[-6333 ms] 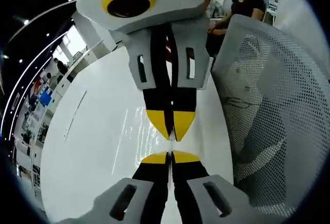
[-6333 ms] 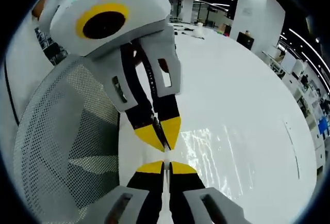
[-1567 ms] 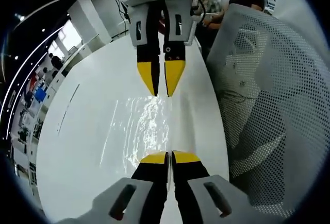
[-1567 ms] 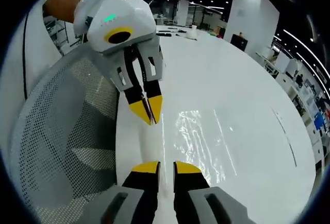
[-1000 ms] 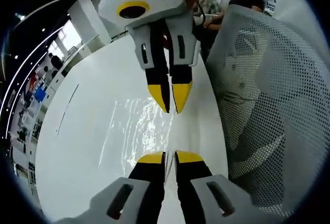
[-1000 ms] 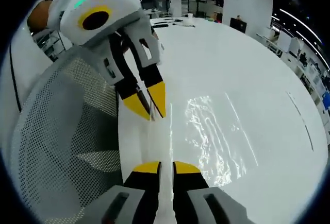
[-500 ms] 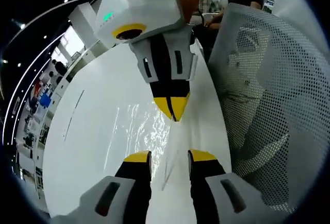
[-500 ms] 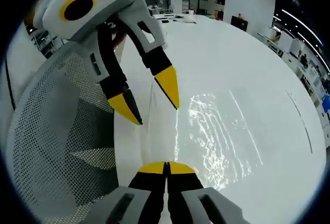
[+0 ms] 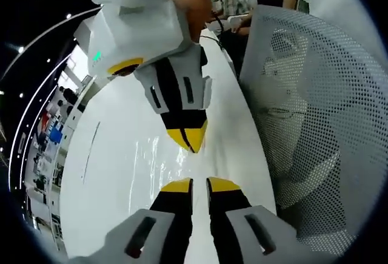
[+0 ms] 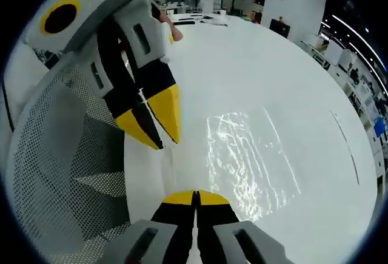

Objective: Open the resealable bag by pulling the two sides of the seal apart until the entire bag opening is separated and visibly accessible.

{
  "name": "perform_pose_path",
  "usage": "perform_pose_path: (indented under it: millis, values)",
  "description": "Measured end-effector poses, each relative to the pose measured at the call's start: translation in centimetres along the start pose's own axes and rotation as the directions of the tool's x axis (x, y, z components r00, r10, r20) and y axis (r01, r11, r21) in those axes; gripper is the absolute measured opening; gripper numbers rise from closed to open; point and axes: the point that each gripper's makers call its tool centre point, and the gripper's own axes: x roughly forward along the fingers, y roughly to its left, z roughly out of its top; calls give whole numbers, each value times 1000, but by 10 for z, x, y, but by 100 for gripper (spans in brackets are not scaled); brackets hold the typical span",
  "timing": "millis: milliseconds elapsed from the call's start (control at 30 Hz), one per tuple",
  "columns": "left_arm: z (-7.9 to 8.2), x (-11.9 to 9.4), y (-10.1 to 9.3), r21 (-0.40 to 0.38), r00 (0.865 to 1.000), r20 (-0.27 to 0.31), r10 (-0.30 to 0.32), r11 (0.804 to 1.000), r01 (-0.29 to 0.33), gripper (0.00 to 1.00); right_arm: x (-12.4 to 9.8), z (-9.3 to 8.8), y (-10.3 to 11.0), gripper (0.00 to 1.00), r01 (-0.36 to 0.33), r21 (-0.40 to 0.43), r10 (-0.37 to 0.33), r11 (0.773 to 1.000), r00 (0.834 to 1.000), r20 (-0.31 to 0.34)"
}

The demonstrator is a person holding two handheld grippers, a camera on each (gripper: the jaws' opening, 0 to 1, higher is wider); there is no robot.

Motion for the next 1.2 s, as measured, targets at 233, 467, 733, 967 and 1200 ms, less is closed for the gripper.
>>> perform_pose_path:
  millis: [233,467,733,967,1200]
  values:
    - [-7,3,5,5,1000,-21,-2,1000,3,4,-3,3,0,0,9,-29,-8,1000,1000,16]
    - [-8,8,4,4,999,-39,-15,1000,15,8,-10,10,-2,0,21,-38,-19,999,999,43]
    - [-13,10,6,0,997,-78,-13,1000,13,3,-20,24,-13,0,85,-32,-82,996,992,93]
    - [-15,9,11,-18,996,-82,-14,1000,13,1,-25,29,-24,0,147,-64,-140,987,984,111]
    - [-16,9,11,-57,995,-92,-22,998,17,1,-38,45,-39,0,230,-60,-217,971,962,168]
